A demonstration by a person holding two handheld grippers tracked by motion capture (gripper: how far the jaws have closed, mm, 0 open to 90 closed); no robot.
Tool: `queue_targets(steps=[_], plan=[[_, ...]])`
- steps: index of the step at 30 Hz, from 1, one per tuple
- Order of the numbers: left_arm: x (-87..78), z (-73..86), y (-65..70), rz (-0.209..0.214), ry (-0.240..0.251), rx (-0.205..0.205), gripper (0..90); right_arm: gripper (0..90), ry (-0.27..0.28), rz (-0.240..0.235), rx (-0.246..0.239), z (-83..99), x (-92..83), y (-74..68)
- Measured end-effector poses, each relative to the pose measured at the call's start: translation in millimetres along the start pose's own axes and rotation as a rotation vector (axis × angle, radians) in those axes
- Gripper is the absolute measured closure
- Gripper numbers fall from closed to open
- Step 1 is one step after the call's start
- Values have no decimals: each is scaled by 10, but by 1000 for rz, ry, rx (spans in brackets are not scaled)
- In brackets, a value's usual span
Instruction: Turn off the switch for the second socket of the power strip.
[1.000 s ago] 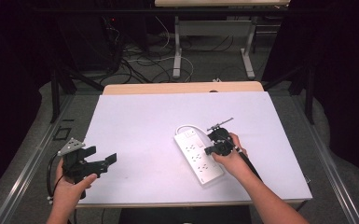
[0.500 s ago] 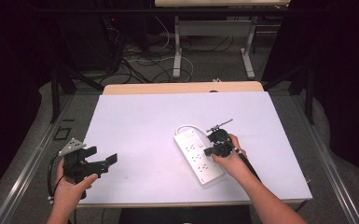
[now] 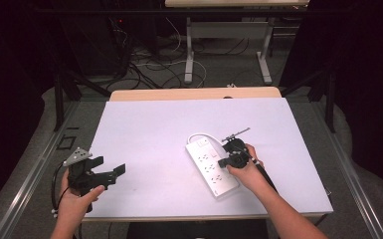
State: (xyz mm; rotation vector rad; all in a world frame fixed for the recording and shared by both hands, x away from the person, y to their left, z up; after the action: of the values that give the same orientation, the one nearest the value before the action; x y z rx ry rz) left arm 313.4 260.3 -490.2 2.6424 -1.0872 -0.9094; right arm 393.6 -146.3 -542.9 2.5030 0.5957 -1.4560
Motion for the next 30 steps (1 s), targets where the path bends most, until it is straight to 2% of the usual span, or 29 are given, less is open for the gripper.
queue_targets(steps=[5,6,13,16,18,19,20,22,23,25,27,30], plan=[[1,1,0,0,-1,0,61,900,-8,-5,19,3,-6,-4],[1,1,-1,0,0,0,61,900,10,-17,14,2,5,2],[-5,-1,0,1,2,-3,62,900,19,-19,3,-2,10,9],[-7,-2,-3,0,2,-4,62,900,-3,-1,6,-6,-2,19],[-5,-1,-5,0,1,-3,62,900,2,1,5,-7,-5,27],[-4,0,-5,0,1,-4,62,876,-1,3,22,-11,-9,19],[-3,2,-5,0,2,-7,62,854,39,-20,39,-17,4,12],[-1,2,-7,0,2,-7,62,801,23,-7,31,-22,-26,22],[-2,3,-7,-2,1,-7,62,775,31,-13,22,-22,-36,32],[-3,1,-7,-3,2,-6,62,724,34,-12,38,-29,-55,28],[-5,-1,-6,-2,4,-7,62,684,58,-24,26,-34,-65,36],[-3,0,-5,-1,3,-7,62,625,58,-24,24,-44,-99,32]])
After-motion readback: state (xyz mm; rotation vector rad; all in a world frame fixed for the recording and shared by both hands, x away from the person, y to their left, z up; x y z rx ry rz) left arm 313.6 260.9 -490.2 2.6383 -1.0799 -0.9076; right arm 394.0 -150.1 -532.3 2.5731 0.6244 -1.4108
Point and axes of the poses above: each handheld gripper's, and its own axes: x roughly forward along the jaws, z roughly out of its underside, y roughly to its right, the point moved 3 cm from there along x, roughly forward along the jaws, and after that the axes turned 13 degrees about z, right-handed, at the moved point
